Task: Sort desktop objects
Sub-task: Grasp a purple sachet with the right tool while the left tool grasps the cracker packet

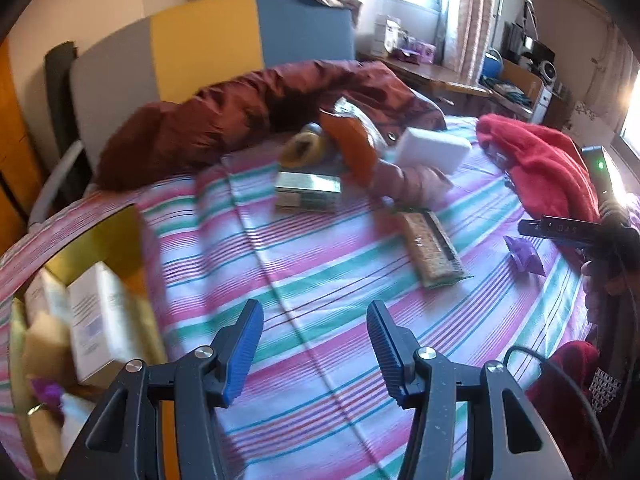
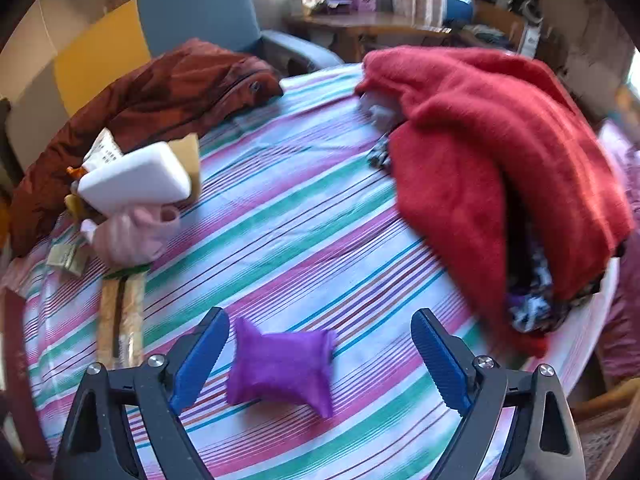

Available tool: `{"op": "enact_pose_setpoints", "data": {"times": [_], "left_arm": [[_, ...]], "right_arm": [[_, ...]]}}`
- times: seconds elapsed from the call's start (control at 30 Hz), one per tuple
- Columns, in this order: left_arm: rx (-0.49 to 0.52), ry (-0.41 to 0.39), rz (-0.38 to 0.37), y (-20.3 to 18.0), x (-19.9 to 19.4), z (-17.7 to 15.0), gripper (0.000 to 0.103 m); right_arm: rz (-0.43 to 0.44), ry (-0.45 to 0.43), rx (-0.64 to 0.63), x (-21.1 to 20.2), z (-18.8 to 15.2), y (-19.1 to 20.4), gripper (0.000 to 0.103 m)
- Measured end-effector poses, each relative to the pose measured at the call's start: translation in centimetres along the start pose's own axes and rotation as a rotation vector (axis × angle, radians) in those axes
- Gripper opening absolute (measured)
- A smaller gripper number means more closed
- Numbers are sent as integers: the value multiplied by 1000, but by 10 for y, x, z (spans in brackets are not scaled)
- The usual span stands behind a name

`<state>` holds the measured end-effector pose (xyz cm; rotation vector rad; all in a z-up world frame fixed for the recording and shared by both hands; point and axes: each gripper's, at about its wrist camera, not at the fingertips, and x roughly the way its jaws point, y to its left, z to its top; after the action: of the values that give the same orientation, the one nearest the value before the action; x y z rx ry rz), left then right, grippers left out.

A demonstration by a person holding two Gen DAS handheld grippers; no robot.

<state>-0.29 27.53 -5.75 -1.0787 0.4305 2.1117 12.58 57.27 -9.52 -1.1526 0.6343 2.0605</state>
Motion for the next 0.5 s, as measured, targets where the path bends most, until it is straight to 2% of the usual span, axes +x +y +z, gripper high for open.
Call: {"op": "enact_pose_setpoints", "data": {"times": [0.07,0.23,0.4,0.5], "left_arm": [[1,19,-28,-5,11,5,55],[23,40,-97,-24,34,23,55],[31,68,-166,-46,58,42,55],[47,91,-183,-60,74,50,55]], "right_arm": [[22,19,-23,4,-2,5,92],[-4,77,-96,17,-9,19,88],[-4,136,-131,29,-14,25,65],[-15,134,-168,29,-18,31,62]]}}
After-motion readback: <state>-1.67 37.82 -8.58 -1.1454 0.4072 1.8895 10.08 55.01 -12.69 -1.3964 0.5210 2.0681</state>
